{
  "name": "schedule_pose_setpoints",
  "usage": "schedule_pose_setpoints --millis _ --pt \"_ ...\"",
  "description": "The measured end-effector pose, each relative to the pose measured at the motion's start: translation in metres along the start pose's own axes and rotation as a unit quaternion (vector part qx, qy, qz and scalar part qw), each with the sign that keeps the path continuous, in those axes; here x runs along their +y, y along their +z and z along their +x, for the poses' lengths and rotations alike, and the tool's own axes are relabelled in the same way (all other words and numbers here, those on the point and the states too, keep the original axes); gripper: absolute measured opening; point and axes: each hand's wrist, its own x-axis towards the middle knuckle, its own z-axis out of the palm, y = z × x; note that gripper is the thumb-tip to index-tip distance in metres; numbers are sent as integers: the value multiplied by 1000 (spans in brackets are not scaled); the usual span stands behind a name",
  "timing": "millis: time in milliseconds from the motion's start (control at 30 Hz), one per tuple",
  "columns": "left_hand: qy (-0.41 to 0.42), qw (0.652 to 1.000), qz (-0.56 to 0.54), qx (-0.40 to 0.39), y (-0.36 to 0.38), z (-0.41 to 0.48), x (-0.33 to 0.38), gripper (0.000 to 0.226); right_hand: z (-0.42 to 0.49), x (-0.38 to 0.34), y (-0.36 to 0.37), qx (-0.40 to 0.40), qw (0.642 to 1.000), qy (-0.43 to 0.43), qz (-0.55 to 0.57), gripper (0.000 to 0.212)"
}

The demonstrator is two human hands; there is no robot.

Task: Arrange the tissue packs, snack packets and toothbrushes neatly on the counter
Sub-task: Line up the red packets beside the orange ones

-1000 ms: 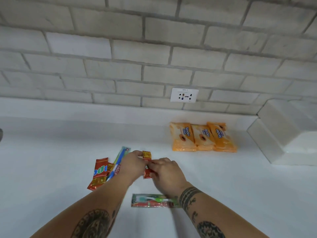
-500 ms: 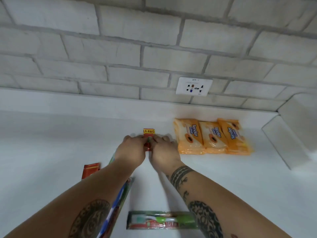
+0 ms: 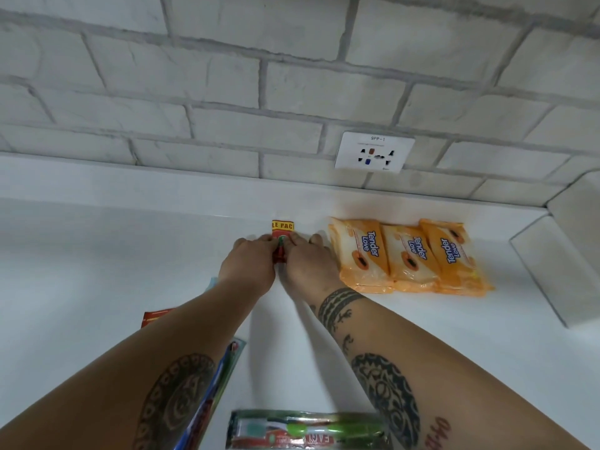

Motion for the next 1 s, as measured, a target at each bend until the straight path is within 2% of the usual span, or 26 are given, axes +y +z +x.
schedule_pose_setpoints --millis 200,300,400,533,667,767,867,1000 --pt "7 998 -55 -24 -6 -8 -2 50 -5 0 -3 -12 1000 -5 9 54" --pt "3 994 -103 -28 -14 -17 -7 51 -11 0 -2 -3 1000 -5 29 65" --pt "-8 995 -99 -16 -25 -34 -16 46 -26 -6 -2 12 998 6 58 72" --pt "-32 997 -72 -12 -39 -67 -39 42 -53 -20 5 42 993 -2 106 62" --pt "-54 993 -105 23 -48 -107 -66 40 -87 -37 9 30 990 -34 131 50" --pt "-87 994 -66 11 -52 -135 -87 42 -110 -52 6 -18 986 -73 150 54" --pt "-137 989 12 -45 -51 -162 -101 48 -132 -72 8 -122 974 -118 150 68" --pt "-122 991 -25 -42 -40 -184 -110 49 -152 -90 21 -139 976 -146 83 56"
